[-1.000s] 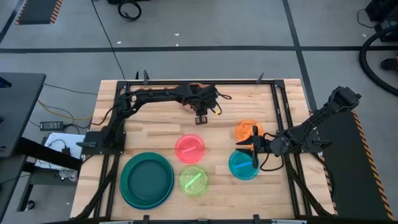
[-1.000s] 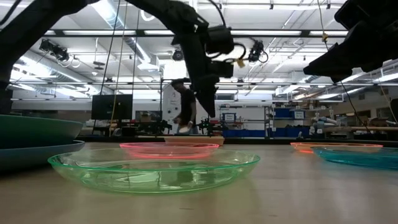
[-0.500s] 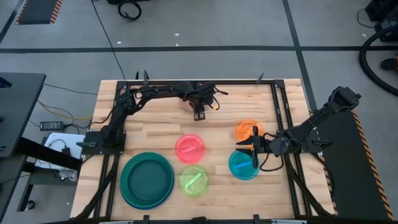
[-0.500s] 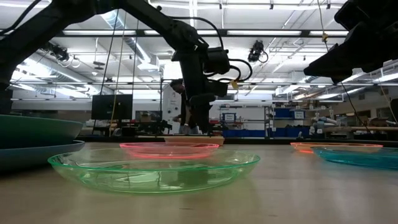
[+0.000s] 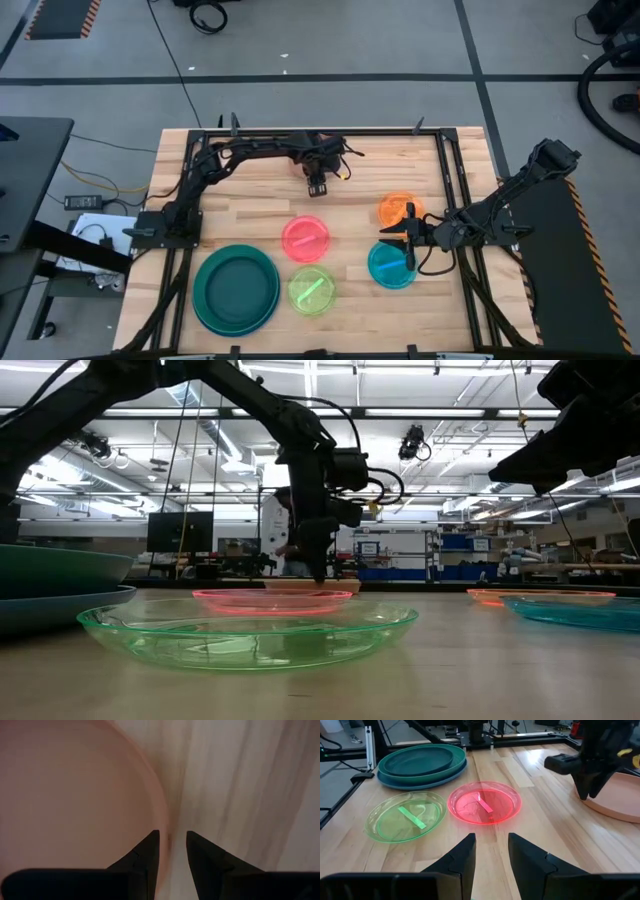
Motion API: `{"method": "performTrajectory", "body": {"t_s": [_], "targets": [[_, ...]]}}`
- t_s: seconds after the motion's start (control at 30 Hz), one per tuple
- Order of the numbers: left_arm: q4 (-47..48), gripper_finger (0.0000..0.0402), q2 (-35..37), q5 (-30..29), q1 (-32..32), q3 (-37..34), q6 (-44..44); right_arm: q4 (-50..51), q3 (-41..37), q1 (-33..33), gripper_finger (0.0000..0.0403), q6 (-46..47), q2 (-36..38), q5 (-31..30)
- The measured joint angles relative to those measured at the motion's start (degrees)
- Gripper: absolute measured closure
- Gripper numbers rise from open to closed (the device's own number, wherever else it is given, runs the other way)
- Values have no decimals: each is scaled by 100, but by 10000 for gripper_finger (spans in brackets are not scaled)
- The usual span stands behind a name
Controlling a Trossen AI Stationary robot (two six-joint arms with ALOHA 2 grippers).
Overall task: Stack plastic plates
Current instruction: Stack the brown plate on top of the dark blue plate
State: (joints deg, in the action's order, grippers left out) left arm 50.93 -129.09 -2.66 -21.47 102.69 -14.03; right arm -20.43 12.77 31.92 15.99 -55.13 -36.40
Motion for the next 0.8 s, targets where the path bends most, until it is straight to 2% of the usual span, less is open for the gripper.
{"method": "performTrajectory", "body": {"t_s": [0.23, 0.67, 0.8], "targets": [[173, 307, -32, -9, -33, -4, 29, 0, 0, 0, 278, -2, 0, 0], [490, 387, -34, -15, -122, -4, -12, 0, -2, 0, 278, 0, 0, 0], [506, 395, -34, -22, -121, -1, -63, -2, -2, 0, 278, 0, 0, 0]]}}
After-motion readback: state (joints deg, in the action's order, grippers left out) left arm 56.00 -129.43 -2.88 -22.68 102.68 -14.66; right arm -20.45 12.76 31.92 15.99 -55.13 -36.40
